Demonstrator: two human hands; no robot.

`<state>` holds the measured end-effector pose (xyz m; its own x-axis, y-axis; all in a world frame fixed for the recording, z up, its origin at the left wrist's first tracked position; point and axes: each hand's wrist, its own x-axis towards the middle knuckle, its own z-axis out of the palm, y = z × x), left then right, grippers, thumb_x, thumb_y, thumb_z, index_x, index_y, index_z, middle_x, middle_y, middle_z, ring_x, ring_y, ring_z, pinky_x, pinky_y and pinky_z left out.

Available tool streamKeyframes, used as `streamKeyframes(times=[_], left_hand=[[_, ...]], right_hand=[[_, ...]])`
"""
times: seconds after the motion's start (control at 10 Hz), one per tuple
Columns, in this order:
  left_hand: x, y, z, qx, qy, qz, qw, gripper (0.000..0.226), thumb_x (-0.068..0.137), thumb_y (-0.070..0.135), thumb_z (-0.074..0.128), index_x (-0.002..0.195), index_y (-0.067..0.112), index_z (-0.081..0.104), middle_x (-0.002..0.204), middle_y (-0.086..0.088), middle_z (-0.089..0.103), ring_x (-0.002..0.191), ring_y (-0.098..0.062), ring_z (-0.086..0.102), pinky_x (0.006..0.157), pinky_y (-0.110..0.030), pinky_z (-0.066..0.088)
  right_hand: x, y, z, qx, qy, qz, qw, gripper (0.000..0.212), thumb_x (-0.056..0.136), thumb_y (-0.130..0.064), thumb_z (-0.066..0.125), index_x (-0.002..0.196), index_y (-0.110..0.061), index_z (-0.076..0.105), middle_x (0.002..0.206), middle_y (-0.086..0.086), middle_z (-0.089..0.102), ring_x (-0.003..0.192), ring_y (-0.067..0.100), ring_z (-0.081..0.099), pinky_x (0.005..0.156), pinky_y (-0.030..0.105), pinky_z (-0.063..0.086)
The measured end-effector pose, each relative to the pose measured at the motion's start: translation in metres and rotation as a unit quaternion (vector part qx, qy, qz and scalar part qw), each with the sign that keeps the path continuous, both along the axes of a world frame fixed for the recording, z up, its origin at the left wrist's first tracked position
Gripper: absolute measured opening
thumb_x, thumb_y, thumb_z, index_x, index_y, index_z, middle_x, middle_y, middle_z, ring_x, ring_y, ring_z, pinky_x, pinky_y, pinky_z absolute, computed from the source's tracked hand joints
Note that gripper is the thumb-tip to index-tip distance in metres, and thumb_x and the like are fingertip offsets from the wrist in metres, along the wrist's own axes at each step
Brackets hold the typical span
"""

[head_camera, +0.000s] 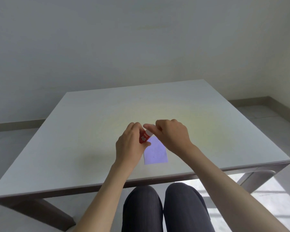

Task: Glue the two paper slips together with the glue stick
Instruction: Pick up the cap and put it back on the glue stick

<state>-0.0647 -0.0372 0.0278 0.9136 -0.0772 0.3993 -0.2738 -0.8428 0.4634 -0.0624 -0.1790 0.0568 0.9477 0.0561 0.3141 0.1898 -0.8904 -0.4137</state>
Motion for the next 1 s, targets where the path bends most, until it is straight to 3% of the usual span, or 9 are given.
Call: streamKeyframes(times=[0.1, 0.2, 0.3, 0.4, 0.5, 0.6, 0.8, 0.9, 1.0], left_hand=[[0.018, 0.005, -0.005, -0.066, 0.007, 0.033, 0.997, 0.039, 0.067, 0.026, 0.080, 0.076, 0.016, 0.043, 0.082, 0.002, 0.054, 0.069, -0.021, 0.053, 0.053, -0.028, 0.032], [0.047, 0.014, -0.009, -0.188, 0.005, 0.094, 0.978, 0.042, 0.066, 0.022, 0.080, 0.076, 0.012, 0.040, 0.083, -0.004, 0.051, 0.070, -0.022, 0.047, 0.058, -0.029, 0.029], [0.068, 0.016, -0.019, -0.234, 0.006, 0.120, 0.965, 0.043, 0.067, 0.019, 0.079, 0.079, 0.010, 0.039, 0.085, -0.007, 0.050, 0.073, -0.022, 0.044, 0.063, -0.029, 0.029], [0.077, 0.013, -0.028, -0.240, 0.010, 0.131, 0.962, 0.043, 0.068, 0.018, 0.079, 0.081, 0.010, 0.039, 0.086, -0.005, 0.047, 0.073, -0.022, 0.042, 0.062, -0.030, 0.029], [0.081, 0.010, -0.037, -0.233, 0.007, 0.137, 0.963, 0.043, 0.069, 0.018, 0.079, 0.081, 0.011, 0.038, 0.087, -0.004, 0.046, 0.072, -0.021, 0.042, 0.061, -0.029, 0.030], [0.079, 0.008, -0.045, -0.228, 0.014, 0.139, 0.964, 0.043, 0.070, 0.019, 0.078, 0.082, 0.011, 0.037, 0.088, -0.003, 0.045, 0.071, -0.021, 0.042, 0.061, -0.031, 0.032], [0.076, 0.009, -0.053, -0.235, 0.010, 0.153, 0.960, 0.042, 0.071, 0.019, 0.078, 0.084, 0.011, 0.038, 0.094, -0.011, 0.051, 0.071, -0.023, 0.043, 0.060, -0.031, 0.033], [0.076, 0.012, -0.059, -0.224, 0.028, 0.145, 0.963, 0.044, 0.069, 0.019, 0.080, 0.092, 0.004, 0.046, 0.100, -0.014, 0.053, 0.080, -0.030, 0.054, 0.063, -0.032, 0.036], [0.074, 0.016, -0.059, -0.220, 0.084, 0.114, 0.965, 0.093, 0.064, 0.029, 0.084, 0.138, 0.006, 0.032, 0.127, -0.015, 0.045, 0.117, -0.032, 0.050, 0.083, -0.037, 0.045]], right_hand=[[-0.002, -0.005, 0.000, 0.136, 0.026, 0.011, 0.990, 0.076, 0.087, -0.068, 0.025, 0.056, -0.003, 0.047, 0.045, -0.003, 0.042, 0.050, 0.021, 0.040, 0.051, 0.030, 0.031], [-0.012, -0.016, -0.004, 0.248, 0.046, 0.035, 0.967, 0.078, 0.085, -0.069, 0.020, 0.059, -0.007, 0.060, 0.034, -0.008, 0.042, 0.043, 0.012, 0.040, 0.054, 0.030, 0.035], [-0.022, -0.027, -0.010, 0.300, 0.057, 0.040, 0.951, 0.069, 0.081, -0.067, 0.020, 0.054, -0.017, 0.059, 0.040, -0.001, 0.037, 0.044, 0.018, 0.040, 0.061, 0.035, 0.043], [-0.027, -0.035, -0.014, 0.353, 0.066, 0.045, 0.932, 0.067, 0.082, -0.065, 0.023, 0.055, -0.017, 0.060, 0.043, 0.005, 0.038, 0.042, 0.016, 0.039, 0.059, 0.032, 0.040], [-0.027, -0.040, -0.013, 0.404, 0.067, 0.053, 0.911, 0.067, 0.084, -0.062, 0.026, 0.058, -0.012, 0.062, 0.036, -0.005, 0.038, 0.035, 0.008, 0.036, 0.051, 0.013, 0.038], [-0.025, -0.041, -0.009, 0.422, 0.060, 0.060, 0.903, 0.063, 0.092, -0.053, 0.028, 0.059, -0.010, 0.062, 0.033, -0.008, 0.037, 0.033, 0.006, 0.033, 0.045, 0.007, 0.034], [-0.025, -0.031, -0.007, 0.442, 0.058, 0.050, 0.894, 0.053, 0.098, -0.042, 0.035, 0.062, -0.014, 0.061, 0.034, -0.009, 0.036, 0.034, 0.007, 0.031, 0.067, 0.031, 0.043], [-0.023, -0.026, -0.007, 0.444, 0.051, 0.054, 0.893, 0.050, 0.098, -0.040, 0.037, 0.066, -0.012, 0.062, 0.033, -0.009, 0.037, 0.034, 0.005, 0.033, 0.059, 0.021, 0.042], [-0.020, -0.023, -0.017, 0.427, 0.063, 0.056, 0.900, 0.043, 0.098, -0.035, 0.042, 0.065, -0.014, 0.061, 0.033, -0.010, 0.038, 0.035, 0.004, 0.034, 0.047, 0.014, 0.034]])
